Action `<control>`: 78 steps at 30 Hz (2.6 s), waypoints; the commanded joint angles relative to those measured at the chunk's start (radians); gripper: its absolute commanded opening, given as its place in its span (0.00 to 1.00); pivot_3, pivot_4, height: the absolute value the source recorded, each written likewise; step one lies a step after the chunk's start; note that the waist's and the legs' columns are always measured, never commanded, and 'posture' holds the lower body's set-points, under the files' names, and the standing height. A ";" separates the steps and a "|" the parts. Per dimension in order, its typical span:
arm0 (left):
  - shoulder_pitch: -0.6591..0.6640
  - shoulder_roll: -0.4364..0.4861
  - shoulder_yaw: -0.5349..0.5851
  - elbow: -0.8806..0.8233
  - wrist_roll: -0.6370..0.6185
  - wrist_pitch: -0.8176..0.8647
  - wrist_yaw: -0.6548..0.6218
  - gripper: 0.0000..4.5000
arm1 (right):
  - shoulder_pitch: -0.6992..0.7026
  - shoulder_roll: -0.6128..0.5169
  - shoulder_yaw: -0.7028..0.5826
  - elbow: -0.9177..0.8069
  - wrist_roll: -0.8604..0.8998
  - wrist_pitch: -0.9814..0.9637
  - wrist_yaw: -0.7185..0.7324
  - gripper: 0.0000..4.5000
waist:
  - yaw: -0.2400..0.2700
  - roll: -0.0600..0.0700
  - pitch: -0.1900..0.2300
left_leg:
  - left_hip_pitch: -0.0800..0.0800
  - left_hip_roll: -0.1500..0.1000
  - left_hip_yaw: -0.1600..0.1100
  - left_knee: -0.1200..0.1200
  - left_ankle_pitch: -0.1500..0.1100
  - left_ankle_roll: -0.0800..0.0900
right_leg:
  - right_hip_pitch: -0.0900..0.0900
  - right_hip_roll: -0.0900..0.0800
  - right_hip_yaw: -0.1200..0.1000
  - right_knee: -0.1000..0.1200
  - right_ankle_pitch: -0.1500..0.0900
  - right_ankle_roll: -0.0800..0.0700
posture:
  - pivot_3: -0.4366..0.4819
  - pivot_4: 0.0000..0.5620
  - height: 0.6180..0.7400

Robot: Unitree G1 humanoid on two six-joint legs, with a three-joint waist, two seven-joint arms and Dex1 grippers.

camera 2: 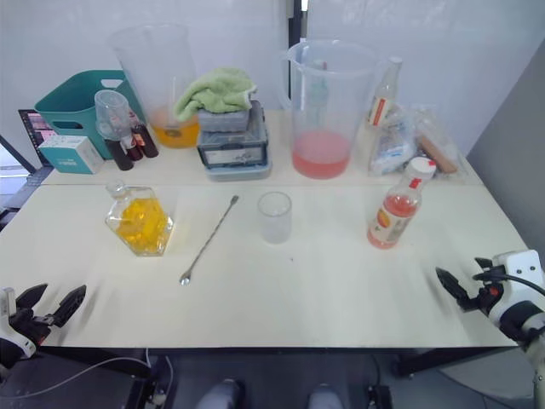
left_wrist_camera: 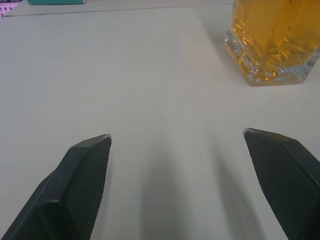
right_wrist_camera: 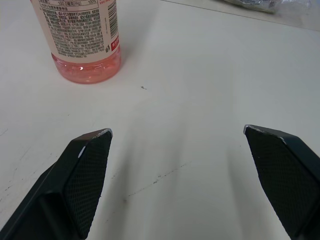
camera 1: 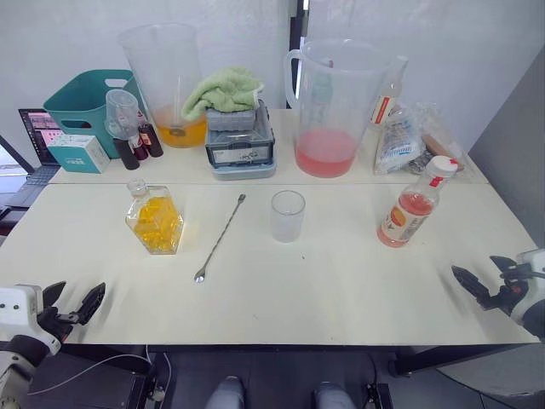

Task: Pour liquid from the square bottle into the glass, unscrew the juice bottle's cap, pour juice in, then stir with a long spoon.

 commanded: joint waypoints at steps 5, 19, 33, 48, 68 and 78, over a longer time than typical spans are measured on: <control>0.046 -0.071 0.026 -0.165 -0.077 0.070 0.089 1.00 | -0.069 -0.006 0.029 -0.112 0.090 0.062 0.041 1.00 | -0.005 0.000 0.000 | 0.001 0.001 0.004 0.000 0.000 0.000 | 0.000 0.000 0.004 0.000 0.000 0.001 | 0.48 0.27 1.00; -0.063 -0.250 -0.189 -0.545 -0.075 0.310 0.481 1.00 | -0.311 -0.156 0.290 -0.316 0.349 0.292 0.399 1.00 | 0.018 -0.007 0.003 | 0.000 0.001 0.008 0.003 -0.001 0.001 | 0.000 0.001 0.008 -0.003 0.004 0.004 | 0.48 0.27 1.00; -0.300 -0.178 -0.269 -0.563 -0.021 0.443 0.602 1.00 | -0.336 -0.155 0.384 -0.339 0.316 0.257 0.493 1.00 | 0.028 -0.008 0.003 | -0.001 0.001 0.008 0.004 -0.001 0.001 | -0.002 0.001 0.008 -0.003 0.004 0.004 | 0.48 0.27 1.00; -0.530 -0.128 -0.355 -0.332 0.120 0.486 0.628 1.00 | -0.283 -0.151 0.337 -0.406 0.347 0.280 0.425 1.00 | 0.026 -0.008 0.004 | -0.001 0.001 0.008 0.004 -0.001 0.001 | -0.002 0.001 0.008 -0.002 0.004 0.004 | 0.48 0.27 1.00; -0.541 -0.043 -0.298 -0.320 0.138 0.363 0.434 0.62 | -0.258 -0.129 0.348 -0.427 0.349 0.272 0.368 1.00 | 0.019 -0.011 0.005 | -0.001 0.001 0.008 0.004 -0.001 0.001 | -0.003 0.001 0.008 -0.002 0.004 0.004 | 0.48 0.27 1.00; -0.554 0.167 -0.217 -0.345 -0.198 0.356 -0.109 0.62 | -0.275 -0.114 0.367 -0.386 0.326 0.255 0.384 1.00 | 0.017 -0.018 0.010 | -0.016 0.001 0.007 0.006 0.001 -0.002 | -0.019 0.001 0.008 0.005 0.004 0.004 | 0.48 0.27 1.00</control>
